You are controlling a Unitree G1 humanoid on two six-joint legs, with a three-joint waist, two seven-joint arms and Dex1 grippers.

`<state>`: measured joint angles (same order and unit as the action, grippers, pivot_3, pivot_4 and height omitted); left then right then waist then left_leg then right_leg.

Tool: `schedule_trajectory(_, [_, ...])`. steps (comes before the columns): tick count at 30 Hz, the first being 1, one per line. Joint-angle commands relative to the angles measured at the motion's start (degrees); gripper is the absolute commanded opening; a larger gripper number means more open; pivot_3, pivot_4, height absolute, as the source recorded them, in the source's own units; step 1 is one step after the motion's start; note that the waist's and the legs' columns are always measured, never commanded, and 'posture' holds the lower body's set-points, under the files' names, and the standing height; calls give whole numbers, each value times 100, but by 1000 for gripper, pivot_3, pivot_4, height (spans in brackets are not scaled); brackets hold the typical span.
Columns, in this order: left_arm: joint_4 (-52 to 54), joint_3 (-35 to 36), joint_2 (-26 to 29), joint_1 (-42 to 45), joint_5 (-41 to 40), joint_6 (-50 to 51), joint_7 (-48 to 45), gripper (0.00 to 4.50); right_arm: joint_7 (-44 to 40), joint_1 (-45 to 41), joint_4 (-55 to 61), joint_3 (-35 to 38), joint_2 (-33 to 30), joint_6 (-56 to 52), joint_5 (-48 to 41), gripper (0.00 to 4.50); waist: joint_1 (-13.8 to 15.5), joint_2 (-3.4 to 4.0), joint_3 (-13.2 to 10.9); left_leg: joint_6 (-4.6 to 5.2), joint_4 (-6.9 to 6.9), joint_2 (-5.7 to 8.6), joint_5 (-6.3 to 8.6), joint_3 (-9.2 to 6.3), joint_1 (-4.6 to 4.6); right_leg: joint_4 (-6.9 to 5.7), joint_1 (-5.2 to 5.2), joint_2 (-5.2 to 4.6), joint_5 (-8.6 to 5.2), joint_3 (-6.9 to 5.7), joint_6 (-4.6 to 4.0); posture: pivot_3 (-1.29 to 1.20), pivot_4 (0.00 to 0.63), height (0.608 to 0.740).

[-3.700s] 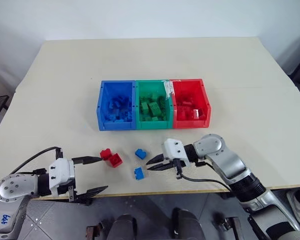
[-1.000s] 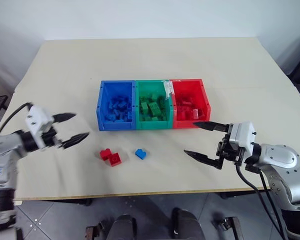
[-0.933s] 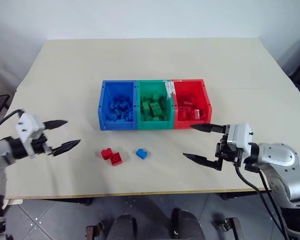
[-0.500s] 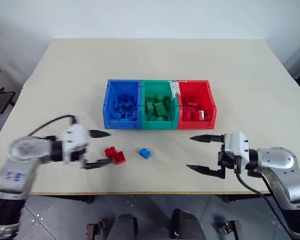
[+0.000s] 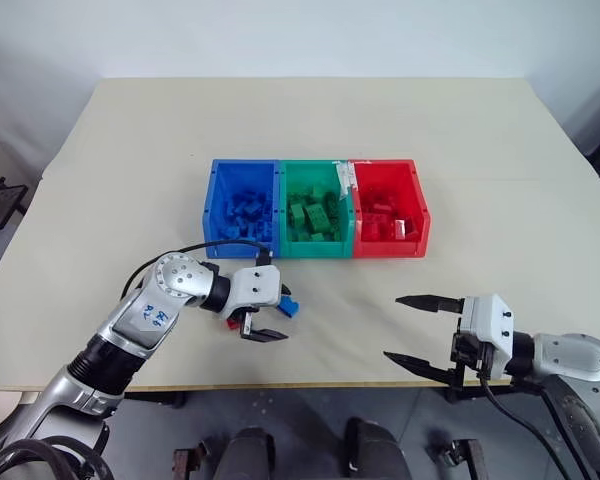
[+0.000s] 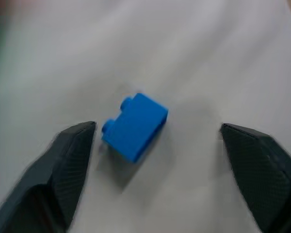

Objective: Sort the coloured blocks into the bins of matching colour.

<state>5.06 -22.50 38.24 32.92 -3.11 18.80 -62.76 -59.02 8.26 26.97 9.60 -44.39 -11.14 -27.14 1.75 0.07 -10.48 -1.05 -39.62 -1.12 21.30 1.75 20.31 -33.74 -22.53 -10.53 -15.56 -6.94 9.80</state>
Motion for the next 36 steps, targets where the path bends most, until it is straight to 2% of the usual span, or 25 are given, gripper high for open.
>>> schedule_trajectory(1, [-105, 0, -140, 83, 97, -50, 45, 2976, 35, 191, 334, 272, -37, 37, -144, 4500, -2, 0, 0, 0, -3, 0, 0, 0, 0, -1, 1, 1, 0, 0, 0, 0, 150, 740])
schedule_trajectory(5, [-127, -28, -241, 63, 101, -70, -56, 1759, 54, 352, 406, 361, -19, 97, -111, 4500, -6, -1, 0, 1, -4, 0, 0, 0, -1, -2, 1, 0, 0, 2, 0, 0, 150, 740])
schedule_trajectory(6, [-100, -12, -216, 35, 101, -43, -78, 1573, 57, 375, 399, 383, -10, 114, -100, 4500, -7, -1, 1, 1, -4, 0, 0, 0, -1, -3, 2, 0, 0, 2, 0, 0, 150, 740])
schedule_trajectory(9, [-55, 172, -124, -74, 68, -72, -34, 1573, 81, 418, 370, 410, 18, 151, -77, 4500, -13, -1, 1, 1, -4, 0, 0, 0, -2, -3, 2, 1, 0, 3, 0, 0, 150, 740])
schedule_trajectory(14, [-34, 1427, -695, -79, -694, 211, 839, 1573, 295, 185, 362, 362, 180, 128, -182, 4500, -10, -3, -1, 1, -9, -1, 0, -3, 0, -4, 1, 0, 0, 3, 0, 0, 150, 740])
schedule_trajectory(20, [-25, 2659, -1037, 36, -997, 396, 2055, 1573, 1040, -376, 325, 269, 902, 237, -207, 4500, -34, -3, 0, 1, -10, -2, 1, -4, -3, -9, 1, 0, 0, 3, 0, 0, 150, 740])
schedule_trajectory(24, [-457, 2769, -1203, 291, -513, 171, 2996, 1573, 1442, -739, 191, 103, 1277, 331, 82, 4500, -9, -4, 1, 1, -12, 0, 1, -5, -3, -10, 2, -1, 1, 3, 1, 0, 150, 740])
schedule_trajectory(27, [-616, 2802, -1524, 368, -653, 279, 3318, 1573, 1490, -874, 145, 11, 1322, 319, 143, 4500, -9, -7, 2, 1, -15, 2, 1, -5, -2, -9, 5, -1, 2, 3, 2, 0, 150, 740])
schedule_trajectory(30, [-513, 2885, -1625, 209, -848, 437, 3297, 2534, 1354, -933, 71, -74, 1228, 341, 176, 4500, -35, -7, 2, 1, -13, 2, 1, -5, -1, -9, 2, 0, 2, 2, 3, 0, 150, 740])
schedule_trajectory(34, [-413, 2939, -1438, 46, -915, 401, 3126, 3776, 1201, -1013, -54, -103, 1167, 380, 179, 4500, -64, -6, 2, 1, -5, 1, 1, -4, -5, -9, 0, 1, 2, 2, 3, 0, 150, 740])
schedule_trajectory(36, [-148, 3204, -1231, -214, -1151, 479, 2954, 4431, 1064, -1078, -129, -174, 1125, 411, 190, 4500, -80, -6, 2, 1, -2, 1, 1, -4, -6, -9, 0, 1, 2, 3, 3, 0, 150, 740])
